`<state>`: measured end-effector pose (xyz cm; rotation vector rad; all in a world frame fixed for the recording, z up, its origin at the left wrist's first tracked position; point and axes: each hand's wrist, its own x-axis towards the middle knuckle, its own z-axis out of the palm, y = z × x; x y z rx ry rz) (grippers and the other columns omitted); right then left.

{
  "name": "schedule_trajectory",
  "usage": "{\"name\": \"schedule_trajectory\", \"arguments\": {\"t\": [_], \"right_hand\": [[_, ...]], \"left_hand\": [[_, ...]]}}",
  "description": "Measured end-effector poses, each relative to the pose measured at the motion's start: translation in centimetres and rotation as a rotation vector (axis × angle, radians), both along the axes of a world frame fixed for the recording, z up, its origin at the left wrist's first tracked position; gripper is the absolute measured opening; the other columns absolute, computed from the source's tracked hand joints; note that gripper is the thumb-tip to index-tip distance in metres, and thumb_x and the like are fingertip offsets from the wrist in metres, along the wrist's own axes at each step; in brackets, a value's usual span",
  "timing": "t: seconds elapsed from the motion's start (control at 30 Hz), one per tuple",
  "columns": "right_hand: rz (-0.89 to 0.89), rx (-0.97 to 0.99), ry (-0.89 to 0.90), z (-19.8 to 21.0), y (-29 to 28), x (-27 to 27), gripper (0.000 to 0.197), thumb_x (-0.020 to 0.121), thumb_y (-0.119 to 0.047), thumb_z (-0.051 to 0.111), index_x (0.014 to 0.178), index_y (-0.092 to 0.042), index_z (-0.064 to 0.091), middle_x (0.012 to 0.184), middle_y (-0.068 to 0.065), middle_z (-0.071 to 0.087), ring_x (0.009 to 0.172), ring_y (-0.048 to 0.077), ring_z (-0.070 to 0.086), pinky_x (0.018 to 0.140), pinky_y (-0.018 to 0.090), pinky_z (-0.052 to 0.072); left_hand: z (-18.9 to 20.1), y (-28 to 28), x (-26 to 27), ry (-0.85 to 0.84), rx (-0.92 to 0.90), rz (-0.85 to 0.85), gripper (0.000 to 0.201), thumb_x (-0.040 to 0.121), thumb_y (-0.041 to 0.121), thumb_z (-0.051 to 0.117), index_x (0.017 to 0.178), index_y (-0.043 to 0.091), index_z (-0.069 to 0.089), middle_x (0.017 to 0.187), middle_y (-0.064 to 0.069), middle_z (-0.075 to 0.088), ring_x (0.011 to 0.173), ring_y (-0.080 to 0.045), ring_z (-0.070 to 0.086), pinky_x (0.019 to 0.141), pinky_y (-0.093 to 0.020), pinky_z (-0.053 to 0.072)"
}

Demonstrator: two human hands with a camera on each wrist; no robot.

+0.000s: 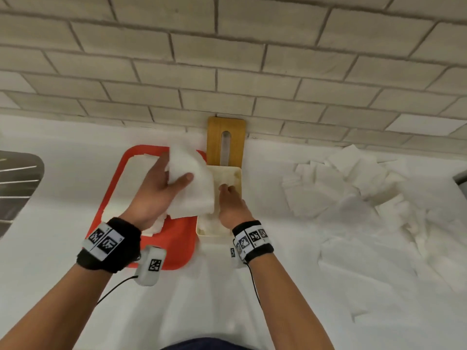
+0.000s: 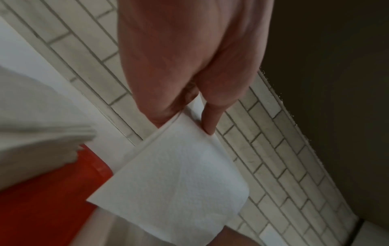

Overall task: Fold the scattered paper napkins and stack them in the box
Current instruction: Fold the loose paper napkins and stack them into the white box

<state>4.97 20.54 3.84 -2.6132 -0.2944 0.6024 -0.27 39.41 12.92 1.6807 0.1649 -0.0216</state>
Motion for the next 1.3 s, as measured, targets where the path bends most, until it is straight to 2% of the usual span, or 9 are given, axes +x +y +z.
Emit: {"name": "schedule_trajectory", "arguments": {"t": [0.13, 0.23, 0.4, 0.6, 0.73, 0.9, 1.07, 1.17, 1.3], "right_hand": [[-0.382, 0.539, -0.184, 3.7, -2.6, -1.1, 0.032, 0.109, -0.015, 0.053, 0.139, -0.025, 0.050, 0.132, 0.002, 0.068, 0.117, 0.023, 0.070, 0.101, 0.041, 0.057], [-0.554, 1.065, -0.013, 6.7, -3.4, -3.2, 0.025, 0.109, -0.039, 0.061, 0.125, -0.032, 0.043, 0.103, 0.000, 0.080, 0.095, 0.017, 0.077, 0.088, 0.035, 0.062], [-0.444, 0.633, -0.219, 1.6, -2.9, -3.8, 0.041, 0.096, -0.005, 0.067, 0.119, -0.026, 0.041, 0.071, 0.005, 0.070, 0.057, 0.016, 0.063, 0.055, 0.025, 0.050], [-0.257, 0.099, -0.268, -3.0, -0.4, -3.4, 0.029, 0.101, 0.004, 0.052, 0.128, 0.005, 0.059, 0.110, 0.022, 0.068, 0.093, 0.042, 0.071, 0.078, 0.041, 0.055], [-0.205, -0.072, -0.277, -2.8, 0.8, -3.6, 0.030, 0.070, 0.008, 0.088, 0.096, 0.007, 0.072, 0.071, 0.016, 0.067, 0.048, 0.032, 0.066, 0.046, 0.033, 0.053], [-0.116, -0.033, -0.354, -0.7, -0.7, -3.7, 0.031, 0.107, -0.007, 0.048, 0.135, -0.001, 0.057, 0.108, 0.020, 0.067, 0.091, 0.041, 0.069, 0.077, 0.046, 0.053], [-0.373, 0.209, -0.543, 1.7, -12.9, -6.9, 0.008, 0.098, -0.010, 0.059, 0.102, -0.013, 0.066, 0.082, 0.009, 0.071, 0.071, 0.030, 0.069, 0.061, 0.035, 0.054], [-0.438, 0.108, -0.393, -0.4, -24.2, -9.4, 0.015, 0.096, -0.016, 0.065, 0.110, -0.020, 0.065, 0.101, 0.003, 0.075, 0.093, 0.028, 0.074, 0.078, 0.039, 0.059], [-0.484, -0.210, -0.020, -3.9, -35.8, -12.2, 0.061, 0.091, -0.046, 0.076, 0.141, -0.028, 0.047, 0.144, 0.007, 0.052, 0.132, 0.036, 0.055, 0.102, 0.049, 0.051]], "left_hand": [[0.7, -2.1, 1.4, -0.020, -0.160, -0.062, 0.050, 0.105, 0.011, 0.065, 0.151, 0.021, 0.048, 0.137, -0.001, 0.071, 0.126, -0.018, 0.069, 0.099, -0.037, 0.061], [-0.3, -3.2, 2.3, -0.009, -0.198, -0.077, 0.054, 0.103, 0.009, 0.068, 0.152, 0.020, 0.046, 0.138, -0.001, 0.070, 0.125, -0.020, 0.070, 0.098, -0.040, 0.062], [-5.8, -3.9, 4.1, 0.132, 0.078, -0.005, 0.066, 0.099, 0.007, 0.074, 0.152, 0.029, 0.042, 0.127, 0.009, 0.072, 0.117, -0.011, 0.071, 0.105, -0.046, 0.059], [-8.7, -3.6, 4.1, 0.171, 0.429, -0.075, 0.065, 0.102, 0.011, 0.068, 0.157, 0.025, 0.038, 0.118, 0.000, 0.068, 0.113, -0.020, 0.068, 0.098, -0.036, 0.056], [-8.6, -3.9, 3.4, 0.019, 0.573, -0.039, 0.050, 0.098, 0.009, 0.068, 0.144, 0.018, 0.053, 0.119, -0.001, 0.067, 0.103, -0.016, 0.068, 0.092, -0.029, 0.055], [-7.5, -6.3, 1.6, -0.182, 0.590, 0.022, 0.031, 0.096, 0.005, 0.069, 0.125, 0.015, 0.063, 0.106, 0.001, 0.073, 0.092, -0.012, 0.070, 0.078, -0.004, 0.048], [-6.6, -12.1, -2.0, -0.300, 0.555, -0.094, 0.016, 0.097, 0.003, 0.068, 0.110, 0.013, 0.069, 0.094, 0.007, 0.073, 0.079, -0.003, 0.068, 0.068, -0.007, 0.050], [-8.5, -16.7, -3.2, -0.263, 0.527, -0.304, 0.014, 0.096, 0.003, 0.068, 0.099, 0.017, 0.070, 0.086, 0.008, 0.071, 0.079, -0.008, 0.068, 0.069, -0.017, 0.053], [-12.4, -23.2, -3.9, -0.095, 0.546, -0.521, 0.013, 0.099, 0.018, 0.068, 0.093, 0.028, 0.066, 0.087, 0.015, 0.070, 0.081, -0.004, 0.067, 0.075, -0.027, 0.056]]}}
